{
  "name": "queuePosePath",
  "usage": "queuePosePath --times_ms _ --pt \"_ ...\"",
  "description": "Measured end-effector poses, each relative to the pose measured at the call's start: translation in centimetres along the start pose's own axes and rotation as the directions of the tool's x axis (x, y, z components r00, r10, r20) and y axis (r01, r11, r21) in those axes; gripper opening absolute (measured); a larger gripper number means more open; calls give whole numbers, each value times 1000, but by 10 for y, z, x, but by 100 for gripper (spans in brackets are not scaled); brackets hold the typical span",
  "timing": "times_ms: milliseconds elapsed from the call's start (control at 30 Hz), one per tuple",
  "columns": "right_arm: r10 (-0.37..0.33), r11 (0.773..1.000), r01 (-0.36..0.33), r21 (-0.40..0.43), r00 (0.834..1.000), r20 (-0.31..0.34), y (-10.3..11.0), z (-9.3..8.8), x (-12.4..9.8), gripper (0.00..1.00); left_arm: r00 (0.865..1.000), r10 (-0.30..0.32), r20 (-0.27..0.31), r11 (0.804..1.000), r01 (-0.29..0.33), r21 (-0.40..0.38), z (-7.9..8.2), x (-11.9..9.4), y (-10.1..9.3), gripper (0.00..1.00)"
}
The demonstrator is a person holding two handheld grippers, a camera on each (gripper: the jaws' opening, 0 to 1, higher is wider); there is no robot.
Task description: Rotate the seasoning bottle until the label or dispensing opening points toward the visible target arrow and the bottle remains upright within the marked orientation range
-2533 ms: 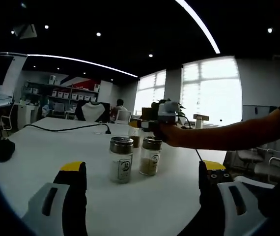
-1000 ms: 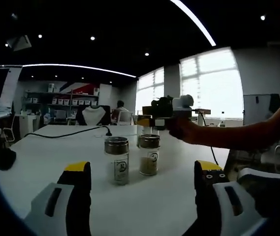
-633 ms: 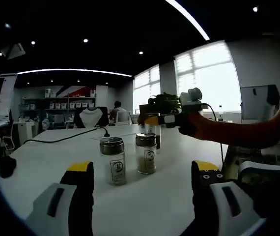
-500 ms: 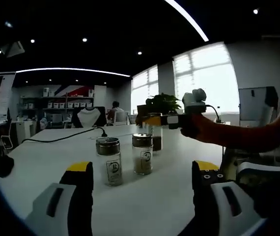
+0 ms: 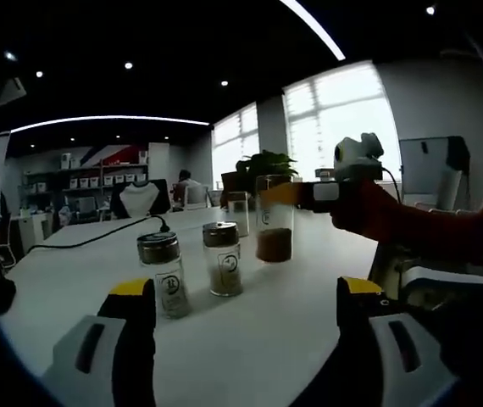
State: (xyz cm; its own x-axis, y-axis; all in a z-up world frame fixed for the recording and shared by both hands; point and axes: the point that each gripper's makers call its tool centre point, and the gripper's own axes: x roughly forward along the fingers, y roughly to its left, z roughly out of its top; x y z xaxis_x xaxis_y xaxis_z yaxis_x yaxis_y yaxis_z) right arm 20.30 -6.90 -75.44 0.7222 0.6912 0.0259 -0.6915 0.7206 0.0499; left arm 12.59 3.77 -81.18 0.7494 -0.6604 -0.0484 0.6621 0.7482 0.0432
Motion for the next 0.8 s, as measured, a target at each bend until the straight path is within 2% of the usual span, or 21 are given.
queuePosePath --times_ms 167,300,433,533,600,667,700,800 --pt "38 999 -37 -31 999 8 18 -1 -8 38 1000 -27 12 1000 27 -6 3 1 -10 87" --pt "111 993 -110 -29 993 27 39 2 -15 38 999 -48 21 999 48 -2 3 1 -17 79" --pt "165 984 -162 -73 986 28 60 5 -21 38 996 -87 32 996 87 -15 3 4 -29 75" --pt "220 972 -216 -94 975 36 78 8 -27 38 991 -124 41 992 123 12 6 6 -42 74" --pt "264 961 -260 -93 964 35 91 8 -30 38 987 -141 82 990 139 30 14 6 -49 73" --pt "284 955 -280 -96 958 32 101 9 -33 38 983 -150 102 989 149 17 17 6 -53 69" --pt "311 943 -305 -131 950 22 112 10 -36 38 982 -163 96 986 165 -5 16 7 -56 68" --pt "332 929 -324 -176 943 12 124 12 -38 38 979 -179 95 983 182 -28 15 9 -60 68"
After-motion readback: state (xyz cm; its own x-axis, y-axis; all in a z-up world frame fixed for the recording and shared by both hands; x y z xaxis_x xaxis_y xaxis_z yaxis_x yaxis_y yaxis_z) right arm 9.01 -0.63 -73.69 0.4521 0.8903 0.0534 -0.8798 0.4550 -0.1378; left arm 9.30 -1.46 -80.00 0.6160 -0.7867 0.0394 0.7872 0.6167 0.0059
